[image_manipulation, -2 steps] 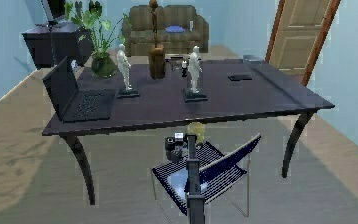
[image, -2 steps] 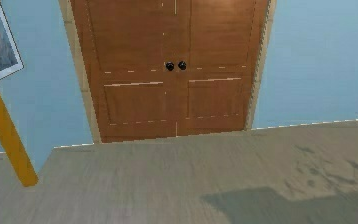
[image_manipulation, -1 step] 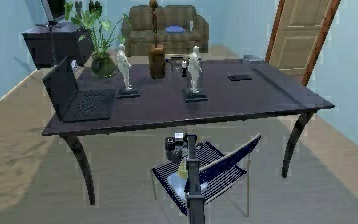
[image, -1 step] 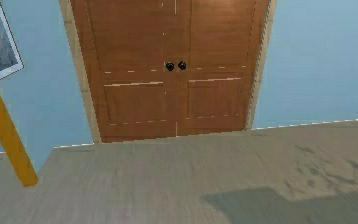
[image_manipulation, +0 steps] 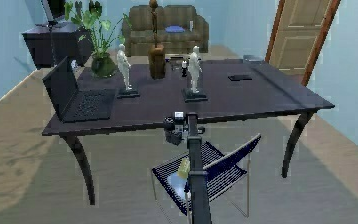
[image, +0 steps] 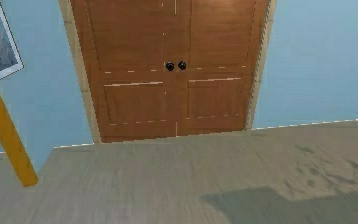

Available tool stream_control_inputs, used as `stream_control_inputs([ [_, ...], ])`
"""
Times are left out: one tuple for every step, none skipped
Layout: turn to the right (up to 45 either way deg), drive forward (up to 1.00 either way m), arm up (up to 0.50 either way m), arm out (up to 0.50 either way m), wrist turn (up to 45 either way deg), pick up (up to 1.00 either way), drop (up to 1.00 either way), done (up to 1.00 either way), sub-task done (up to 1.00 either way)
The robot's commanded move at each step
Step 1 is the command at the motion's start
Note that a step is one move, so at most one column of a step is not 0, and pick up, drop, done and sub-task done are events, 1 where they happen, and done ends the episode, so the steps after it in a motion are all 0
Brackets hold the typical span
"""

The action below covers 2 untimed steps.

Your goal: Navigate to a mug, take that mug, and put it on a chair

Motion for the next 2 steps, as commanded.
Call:
stream_control_inputs([
  [0.0,0.00,0.00,-0.08,0.0,0.00,0.00,0.00,0.00],
  [0.0,0.00,0.00,0.00,0.0,0.00,0.00,1.00,0.00],
])
